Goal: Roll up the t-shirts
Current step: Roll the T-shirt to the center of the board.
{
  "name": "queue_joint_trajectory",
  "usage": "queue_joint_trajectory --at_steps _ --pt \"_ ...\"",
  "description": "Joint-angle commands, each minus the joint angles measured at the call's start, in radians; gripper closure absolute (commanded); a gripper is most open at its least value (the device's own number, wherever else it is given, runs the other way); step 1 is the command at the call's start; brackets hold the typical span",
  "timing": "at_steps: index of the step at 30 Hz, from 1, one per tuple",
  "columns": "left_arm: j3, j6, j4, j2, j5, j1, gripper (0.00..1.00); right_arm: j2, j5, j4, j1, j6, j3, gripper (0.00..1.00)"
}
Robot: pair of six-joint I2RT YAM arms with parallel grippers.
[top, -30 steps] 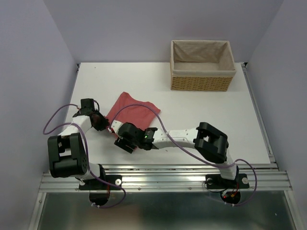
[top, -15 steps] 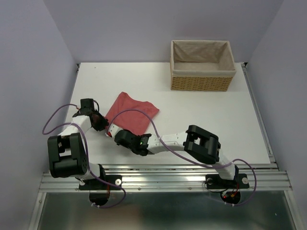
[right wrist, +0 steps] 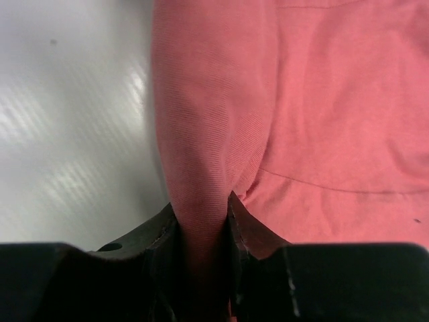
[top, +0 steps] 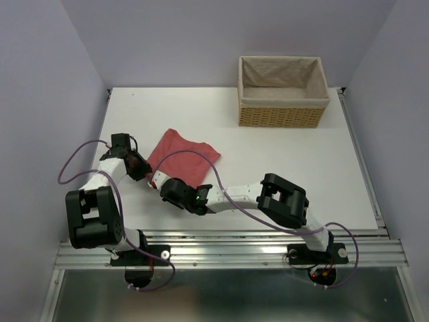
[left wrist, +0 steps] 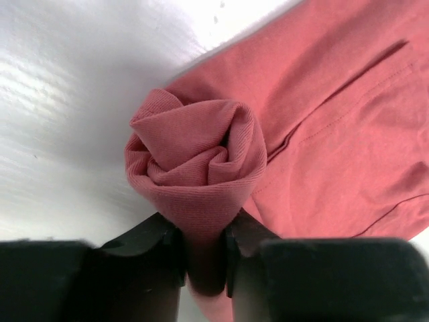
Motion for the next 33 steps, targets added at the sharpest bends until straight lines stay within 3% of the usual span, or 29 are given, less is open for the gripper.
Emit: queue_joint_trajectory --at_steps 1,2,6,9,14,20,23,24,25,27,28,33 --pt "0.093 0.044 -0.055 -0.047 -0.026 -0.005 0.52 -0.041 -0.242 -0.033 -0.040 0.109 0.045 0.99" --pt "0.107 0.057 -0.073 -0.050 -0.026 -0.004 0.51 -0.043 -0.281 -0.042 -0.060 0.133 0.050 0.99" --pt "0.186 0.090 -0.127 -0.085 -0.044 -0.005 0.27 -0.055 -0.524 -0.067 -0.124 0.204 0.065 0.99" --pt "0.225 0.107 -0.170 -0.105 -0.058 -0.005 0.18 -0.055 -0.685 -0.067 -0.169 0.268 0.071 0.99" --pt "0.275 0.124 -0.207 -0.140 -0.055 -0.004 0.18 -0.017 -0.932 -0.067 -0.261 0.363 0.106 0.99" --pt "0.205 0.136 -0.192 -0.151 -0.012 -0.008 0.23 0.037 -1.141 -0.066 -0.335 0.448 0.142 0.99" --pt "0.154 0.138 -0.166 -0.160 0.022 -0.021 0.35 0.075 -1.223 -0.066 -0.364 0.486 0.157 0.99" --pt "0.142 0.132 -0.156 -0.165 0.034 -0.025 0.50 0.084 -1.252 -0.066 -0.376 0.494 0.160 0.99" --pt "0.122 0.129 -0.147 -0.166 0.045 -0.028 0.57 0.094 -1.267 -0.066 -0.376 0.500 0.168 0.99" --pt "0.108 0.120 -0.127 -0.160 0.069 -0.034 0.81 0.124 -1.292 -0.066 -0.395 0.518 0.174 0.99" --pt "0.101 0.115 -0.120 -0.150 0.075 -0.034 0.99 0.133 -1.322 -0.066 -0.395 0.523 0.180 0.99" --pt "0.093 0.100 -0.074 -0.098 0.091 -0.041 1.00 0.172 -1.375 -0.059 -0.404 0.549 0.185 0.99"
